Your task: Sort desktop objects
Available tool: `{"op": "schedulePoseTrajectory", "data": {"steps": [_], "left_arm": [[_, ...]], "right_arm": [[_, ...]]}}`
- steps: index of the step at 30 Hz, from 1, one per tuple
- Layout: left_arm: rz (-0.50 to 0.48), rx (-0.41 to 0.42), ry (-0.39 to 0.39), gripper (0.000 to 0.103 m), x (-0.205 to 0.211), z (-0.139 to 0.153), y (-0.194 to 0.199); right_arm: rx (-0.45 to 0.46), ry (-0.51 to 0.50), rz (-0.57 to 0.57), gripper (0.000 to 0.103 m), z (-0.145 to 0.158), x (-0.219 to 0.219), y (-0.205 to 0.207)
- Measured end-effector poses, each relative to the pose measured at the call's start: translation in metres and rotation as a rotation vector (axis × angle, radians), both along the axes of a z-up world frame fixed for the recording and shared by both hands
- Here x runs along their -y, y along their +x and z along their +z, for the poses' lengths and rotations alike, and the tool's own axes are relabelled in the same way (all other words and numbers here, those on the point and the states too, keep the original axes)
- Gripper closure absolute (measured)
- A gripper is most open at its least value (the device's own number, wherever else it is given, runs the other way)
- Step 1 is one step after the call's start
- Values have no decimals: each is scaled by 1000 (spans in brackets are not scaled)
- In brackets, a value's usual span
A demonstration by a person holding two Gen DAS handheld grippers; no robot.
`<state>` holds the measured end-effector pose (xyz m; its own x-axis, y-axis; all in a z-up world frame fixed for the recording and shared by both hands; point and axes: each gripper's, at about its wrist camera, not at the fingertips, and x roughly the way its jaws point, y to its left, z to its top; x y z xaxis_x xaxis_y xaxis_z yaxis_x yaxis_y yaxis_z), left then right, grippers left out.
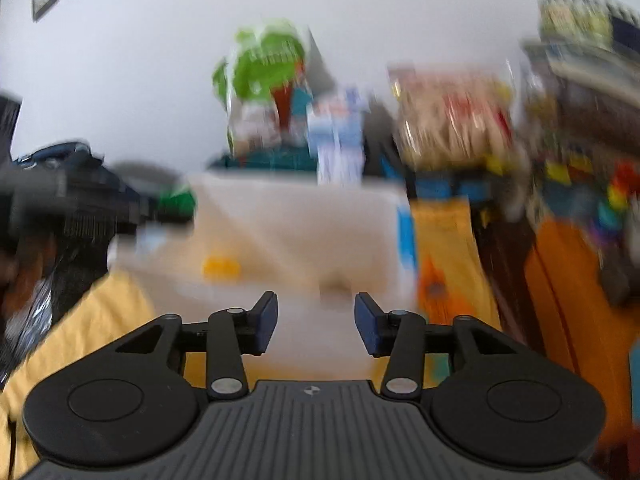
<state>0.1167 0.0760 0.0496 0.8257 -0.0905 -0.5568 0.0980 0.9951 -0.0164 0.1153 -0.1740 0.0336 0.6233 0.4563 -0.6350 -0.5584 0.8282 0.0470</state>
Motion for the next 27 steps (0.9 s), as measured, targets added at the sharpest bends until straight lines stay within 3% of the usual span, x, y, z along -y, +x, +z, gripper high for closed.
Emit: {"op": "schedulePoseTrajectory", "data": {"steps": [7,10,11,12,15,23,27], "left_arm": [[-29,-6,5,58,9,-4,1],[-37,-12,4,58,14,-6,0],[-38,-16,1,58,15,-6,0],[-37,-18,-4,58,16,-6,0],[-38,-12,0,58,18,-4,-2],[-33,45,19,58,18,15,-2],[12,22,-9,58,5,9,8]], "right_arm": [[-309,-142,148,50,-64,45,-78],[-332,-206,135,52,-84,47,-95],[-333,-214,138,59,-89,45,-96],[-332,-222,136,59,-94,43,-97],[-291,-219,150,59,-85,32,-95],[64,-132,179,59,3,-16,-38],[168,-70,117,59,29,-42,0]]}}
